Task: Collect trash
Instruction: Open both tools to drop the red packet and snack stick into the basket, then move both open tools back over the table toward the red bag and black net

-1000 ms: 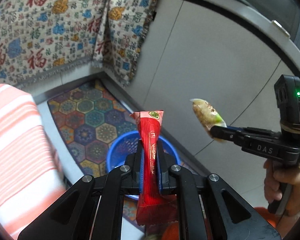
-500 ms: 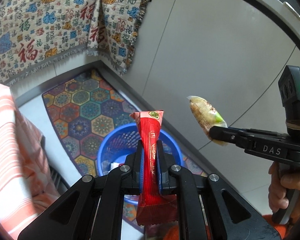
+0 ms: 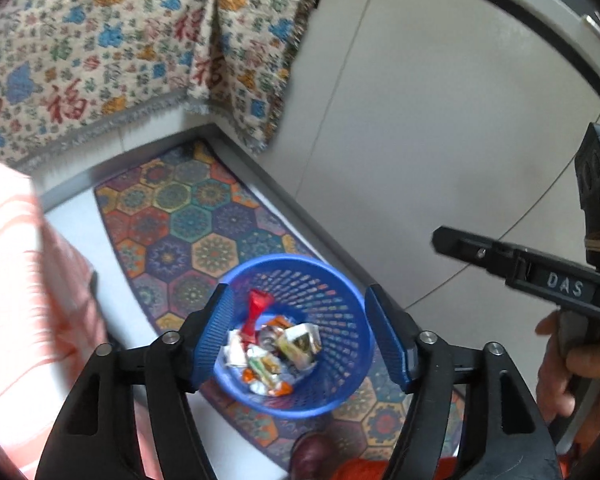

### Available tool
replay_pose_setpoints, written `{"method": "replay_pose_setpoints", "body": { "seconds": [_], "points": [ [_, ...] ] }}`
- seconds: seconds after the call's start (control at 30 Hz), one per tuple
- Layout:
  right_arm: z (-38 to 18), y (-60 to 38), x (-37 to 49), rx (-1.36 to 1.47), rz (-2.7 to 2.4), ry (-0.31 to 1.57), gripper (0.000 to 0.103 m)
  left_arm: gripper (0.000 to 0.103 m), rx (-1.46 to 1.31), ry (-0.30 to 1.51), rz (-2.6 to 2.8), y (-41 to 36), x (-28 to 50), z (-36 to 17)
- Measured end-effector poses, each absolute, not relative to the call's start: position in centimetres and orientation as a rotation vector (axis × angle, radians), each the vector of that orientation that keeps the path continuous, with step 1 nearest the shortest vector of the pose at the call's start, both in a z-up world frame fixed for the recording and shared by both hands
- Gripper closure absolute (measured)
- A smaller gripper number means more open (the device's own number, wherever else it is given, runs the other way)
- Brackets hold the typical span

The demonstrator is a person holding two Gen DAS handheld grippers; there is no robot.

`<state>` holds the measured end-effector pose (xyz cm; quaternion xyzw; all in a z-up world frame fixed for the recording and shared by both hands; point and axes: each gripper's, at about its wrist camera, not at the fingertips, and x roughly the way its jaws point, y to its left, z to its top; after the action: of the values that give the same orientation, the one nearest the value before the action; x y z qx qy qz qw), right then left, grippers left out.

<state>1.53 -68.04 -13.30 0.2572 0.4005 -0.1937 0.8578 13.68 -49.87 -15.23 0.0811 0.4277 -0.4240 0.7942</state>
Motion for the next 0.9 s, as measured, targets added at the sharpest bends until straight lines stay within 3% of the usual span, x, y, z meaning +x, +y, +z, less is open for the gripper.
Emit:
{"method": "replay_pose_setpoints", "body": {
  "seconds": [0.3,0.5,0.9],
  "points": [
    [-5.7,-61.7,1.3,0.324,-0.414,0.726,0.041,0.015,0.199,0.804,-0.796,-37.0,12.7,-8.9],
    [-2.1,-52.2,3.7,0.223,-0.286,0.667,0.033,0.012,0.243,0.832,-0.596,-25.4,14.9,-10.5],
    [-12.7,-28.4,15.0,0.116,0.051,0.897,0.033,0.012,0.203,0.894,-0.214,-7.7,24.8,-15.8]
  ]
}}
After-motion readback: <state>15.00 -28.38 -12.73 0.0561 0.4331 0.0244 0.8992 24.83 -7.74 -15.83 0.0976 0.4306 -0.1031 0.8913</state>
